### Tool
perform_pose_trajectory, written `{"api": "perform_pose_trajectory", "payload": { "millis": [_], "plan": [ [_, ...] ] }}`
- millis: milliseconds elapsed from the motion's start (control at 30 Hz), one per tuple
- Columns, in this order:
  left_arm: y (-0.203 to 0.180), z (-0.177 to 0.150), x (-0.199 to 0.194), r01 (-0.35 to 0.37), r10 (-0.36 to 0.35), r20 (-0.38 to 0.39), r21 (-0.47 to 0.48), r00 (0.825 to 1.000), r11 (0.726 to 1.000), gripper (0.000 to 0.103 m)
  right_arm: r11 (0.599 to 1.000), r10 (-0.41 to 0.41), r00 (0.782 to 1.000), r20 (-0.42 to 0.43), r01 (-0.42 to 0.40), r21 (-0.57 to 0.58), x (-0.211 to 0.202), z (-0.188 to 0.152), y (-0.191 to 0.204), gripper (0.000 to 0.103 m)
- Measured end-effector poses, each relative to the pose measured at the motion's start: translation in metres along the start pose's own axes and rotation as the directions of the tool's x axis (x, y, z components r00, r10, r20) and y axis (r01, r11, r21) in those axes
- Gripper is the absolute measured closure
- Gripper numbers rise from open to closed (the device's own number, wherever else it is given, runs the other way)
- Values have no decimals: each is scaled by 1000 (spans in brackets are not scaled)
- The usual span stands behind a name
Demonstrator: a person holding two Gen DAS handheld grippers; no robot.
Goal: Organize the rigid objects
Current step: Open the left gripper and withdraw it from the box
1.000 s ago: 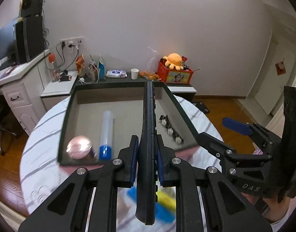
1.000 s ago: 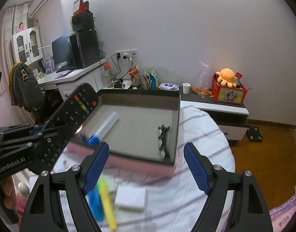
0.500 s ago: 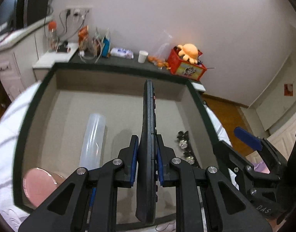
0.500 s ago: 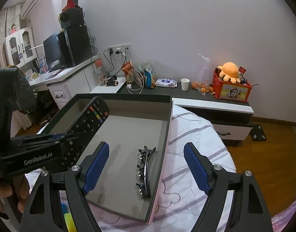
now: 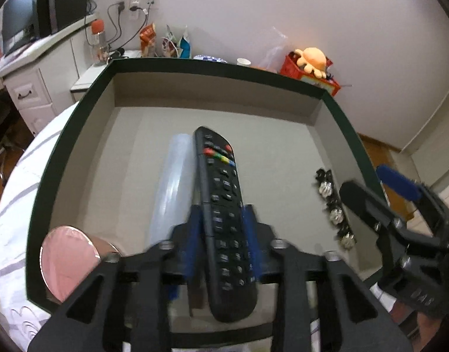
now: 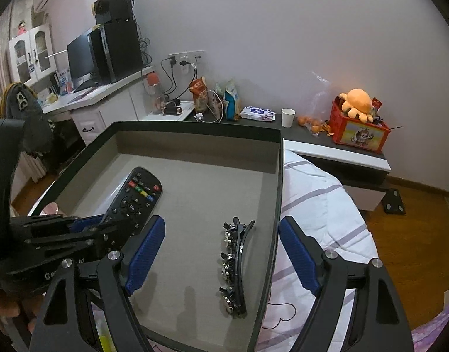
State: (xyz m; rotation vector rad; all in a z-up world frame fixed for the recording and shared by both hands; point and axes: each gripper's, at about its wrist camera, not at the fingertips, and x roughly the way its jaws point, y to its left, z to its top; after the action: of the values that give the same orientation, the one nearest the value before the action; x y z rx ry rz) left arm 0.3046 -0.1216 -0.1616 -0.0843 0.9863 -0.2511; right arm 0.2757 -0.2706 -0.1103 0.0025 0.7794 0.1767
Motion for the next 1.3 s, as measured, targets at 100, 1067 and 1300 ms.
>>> {"api": "perform_pose_trajectory", "payload": {
  "millis": [100,1067,1300],
  "plan": [
    [-4,-3,-6,8,-8,2,42,1000,999,47,1000,-2,1000,-4,2,4,-1,1,0,20],
    [25,-65,-172,-294,256,305,87,917,952,1,999,-27,996,88,30,-30,-104,-20,54,20],
    [21,-96,-204,-273,227,351,88,909,958,0,998,-45,994,100,48,-33,-136,-41,69,20]
  ]
}}
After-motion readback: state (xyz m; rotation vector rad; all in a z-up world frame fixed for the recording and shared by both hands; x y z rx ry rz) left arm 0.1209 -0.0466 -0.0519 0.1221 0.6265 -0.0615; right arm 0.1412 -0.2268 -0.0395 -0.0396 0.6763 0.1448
